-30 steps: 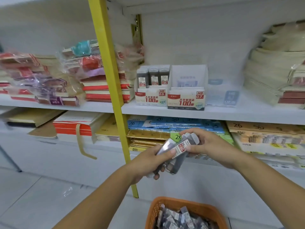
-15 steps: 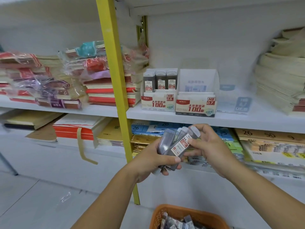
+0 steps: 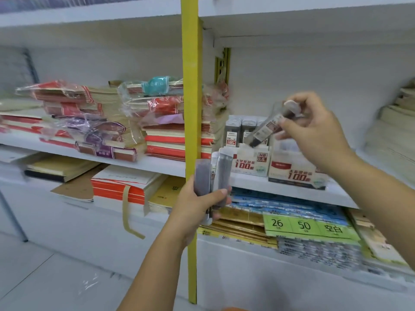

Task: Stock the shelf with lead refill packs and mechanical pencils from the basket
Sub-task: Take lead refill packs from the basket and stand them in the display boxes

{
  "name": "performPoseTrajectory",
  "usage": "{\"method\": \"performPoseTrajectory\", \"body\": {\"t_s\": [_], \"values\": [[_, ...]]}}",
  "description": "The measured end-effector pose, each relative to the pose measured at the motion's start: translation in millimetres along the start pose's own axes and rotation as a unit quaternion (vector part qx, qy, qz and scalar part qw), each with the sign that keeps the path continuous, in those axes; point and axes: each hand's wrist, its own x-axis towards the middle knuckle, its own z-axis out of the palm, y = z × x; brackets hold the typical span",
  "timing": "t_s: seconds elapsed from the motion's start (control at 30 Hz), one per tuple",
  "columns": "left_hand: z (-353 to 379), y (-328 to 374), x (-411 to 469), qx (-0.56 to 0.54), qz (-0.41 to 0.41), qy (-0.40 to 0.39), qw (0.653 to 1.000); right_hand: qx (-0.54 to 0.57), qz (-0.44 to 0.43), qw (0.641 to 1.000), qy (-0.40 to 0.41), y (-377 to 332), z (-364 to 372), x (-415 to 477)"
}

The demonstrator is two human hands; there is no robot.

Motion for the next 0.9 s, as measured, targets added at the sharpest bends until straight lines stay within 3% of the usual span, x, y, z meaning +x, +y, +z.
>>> {"method": "performPoseTrajectory", "body": {"t_s": [0.07,0.17,0.37,0.43,0.57,0.73,0.8,0.9], "values": [[-1.7,1.8,5.4,-0.006,0.018,0.019,1.0,-0.088,-0.025,0.996,-0.018,0.8,4.3,29.8],[-1.4,1.8,12.5,-0.012,0.027,0.04,0.999,-0.275,-0.044,0.955,-0.1,11.6,15.5,60.3],[1.0,-1.8,22.2,-0.008,0.037,0.051,0.998,-0.291,0.008,0.938,-0.186,27.4,33.1,81.7],[1.0,-4.2,23.9,-0.005,0.037,0.054,0.998,-0.308,0.0,0.932,-0.193,30.0,35.4,84.9],[1.4,-5.7,26.2,-0.007,0.034,0.05,0.998,-0.41,-0.093,0.894,-0.157,35.8,39.8,87.0],[1.5,-4.0,25.7,-0.028,0.024,0.046,0.998,-0.47,-0.123,0.867,-0.112,37.7,37.3,83.6],[3.1,-2.0,24.6,-0.029,0.023,0.042,0.998,-0.442,-0.142,0.881,-0.087,34.2,35.7,74.6],[6.4,1.6,22.5,-0.03,0.025,0.031,0.999,-0.277,-0.128,0.948,-0.093,19.7,36.1,50.1]]}}
